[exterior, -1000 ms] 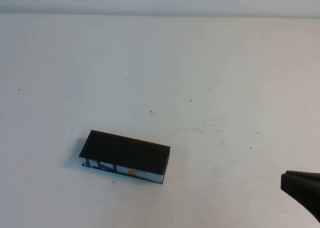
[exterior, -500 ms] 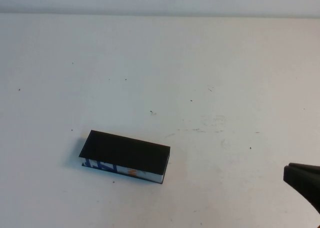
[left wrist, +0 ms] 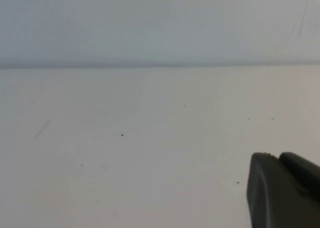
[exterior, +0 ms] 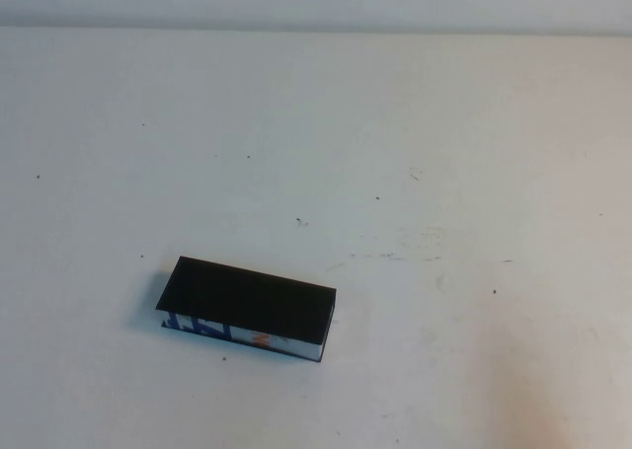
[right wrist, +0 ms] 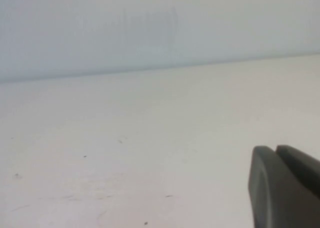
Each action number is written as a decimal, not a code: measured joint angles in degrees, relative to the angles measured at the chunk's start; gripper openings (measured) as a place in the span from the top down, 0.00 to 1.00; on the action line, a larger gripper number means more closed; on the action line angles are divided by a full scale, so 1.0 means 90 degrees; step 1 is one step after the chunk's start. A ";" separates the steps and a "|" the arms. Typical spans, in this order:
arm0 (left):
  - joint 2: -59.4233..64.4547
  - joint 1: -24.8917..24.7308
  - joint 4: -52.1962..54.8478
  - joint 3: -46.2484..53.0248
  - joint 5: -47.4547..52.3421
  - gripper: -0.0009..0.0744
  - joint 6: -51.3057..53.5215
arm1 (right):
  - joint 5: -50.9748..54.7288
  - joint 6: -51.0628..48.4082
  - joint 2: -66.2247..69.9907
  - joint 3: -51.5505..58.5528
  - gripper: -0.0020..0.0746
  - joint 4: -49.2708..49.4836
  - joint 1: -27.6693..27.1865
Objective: Return glasses to glasses case
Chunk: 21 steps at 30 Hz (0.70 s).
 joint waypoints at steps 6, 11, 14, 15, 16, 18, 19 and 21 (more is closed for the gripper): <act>0.0000 0.0000 0.0000 0.0000 0.0000 0.99 0.0000 | 0.0597 0.0000 -0.1333 0.0415 0.99 0.0000 -0.0528; -0.0004 0.0000 0.0000 0.0000 0.0003 0.99 0.0000 | 0.1943 0.0000 -0.1544 0.0428 0.99 -0.0014 -0.0615; -0.0004 0.0000 0.0000 0.0000 0.0003 0.99 0.0000 | 0.2603 0.0000 -0.1544 0.0428 0.99 -0.0014 -0.0649; -0.0004 0.0000 0.0000 0.0000 0.0003 0.99 0.0000 | 0.2661 0.0000 -0.1544 0.0428 0.99 -0.0014 -0.0658; -0.0004 0.0000 0.0000 0.0000 0.0003 0.99 0.0000 | 0.2673 0.0000 -0.1544 0.0428 0.99 -0.0014 -0.0658; -0.0004 0.0000 0.0000 0.0000 0.0003 0.99 0.0000 | 0.2700 0.0000 -0.1544 0.0428 0.99 -0.0014 -0.0658; -0.0004 0.0000 0.0000 0.0000 0.0003 0.99 0.0000 | 0.2703 0.0000 -0.1544 0.0428 0.99 -0.0014 -0.0658; -0.0004 0.0000 0.0000 0.0000 0.0003 0.99 0.0000 | 0.2703 0.0000 -0.1544 0.0428 0.99 -0.0014 -0.0658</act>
